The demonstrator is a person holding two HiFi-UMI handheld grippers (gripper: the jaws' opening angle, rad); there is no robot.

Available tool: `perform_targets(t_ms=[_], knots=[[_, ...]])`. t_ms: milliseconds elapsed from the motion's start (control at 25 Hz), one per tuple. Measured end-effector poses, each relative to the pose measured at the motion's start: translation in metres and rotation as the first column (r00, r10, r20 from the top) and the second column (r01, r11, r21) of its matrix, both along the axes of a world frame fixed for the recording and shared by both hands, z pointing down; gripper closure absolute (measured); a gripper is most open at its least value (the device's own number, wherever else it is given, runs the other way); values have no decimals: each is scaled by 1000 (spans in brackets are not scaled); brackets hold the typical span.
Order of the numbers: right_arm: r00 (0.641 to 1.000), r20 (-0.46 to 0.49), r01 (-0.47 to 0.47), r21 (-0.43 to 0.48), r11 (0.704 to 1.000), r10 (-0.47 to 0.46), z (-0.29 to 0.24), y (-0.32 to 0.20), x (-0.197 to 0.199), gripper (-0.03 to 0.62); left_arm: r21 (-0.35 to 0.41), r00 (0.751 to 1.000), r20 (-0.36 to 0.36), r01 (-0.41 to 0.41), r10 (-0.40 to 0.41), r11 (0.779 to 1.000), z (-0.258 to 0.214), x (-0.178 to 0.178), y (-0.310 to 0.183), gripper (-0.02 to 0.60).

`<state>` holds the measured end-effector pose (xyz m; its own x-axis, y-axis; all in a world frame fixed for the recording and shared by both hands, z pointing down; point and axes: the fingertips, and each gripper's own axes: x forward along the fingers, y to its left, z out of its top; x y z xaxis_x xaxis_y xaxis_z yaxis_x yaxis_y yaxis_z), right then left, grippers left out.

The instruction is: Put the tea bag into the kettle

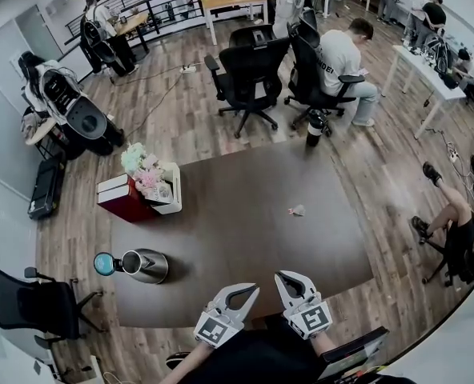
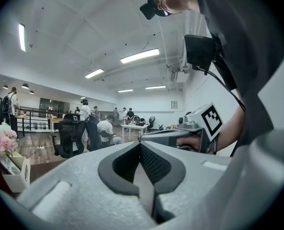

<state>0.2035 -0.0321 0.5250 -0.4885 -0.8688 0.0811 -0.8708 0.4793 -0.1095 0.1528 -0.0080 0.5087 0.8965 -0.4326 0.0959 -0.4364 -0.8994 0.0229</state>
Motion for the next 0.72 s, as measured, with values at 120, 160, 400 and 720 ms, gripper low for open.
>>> perform_targets(t_ms=[120,160,400,720], knots=[[1000,3,-12,-8,1000,12,12,-6,18,588,-9,1000,3,12,-12,1000,4,12,3,577],[1000,3,-19,-15,1000,19,15,-7,24,588,-19,1000,9,15,-15,1000,7,15,6,577],[999,-5,-41,-31,999,41,35,-5,49,588,-69,998,56,12,-9,998,25,27,19,577],[999,-9,-36,-56,998,35,47,-20,64,588,-35,997,66,34,-32,999,27,41,4,577]])
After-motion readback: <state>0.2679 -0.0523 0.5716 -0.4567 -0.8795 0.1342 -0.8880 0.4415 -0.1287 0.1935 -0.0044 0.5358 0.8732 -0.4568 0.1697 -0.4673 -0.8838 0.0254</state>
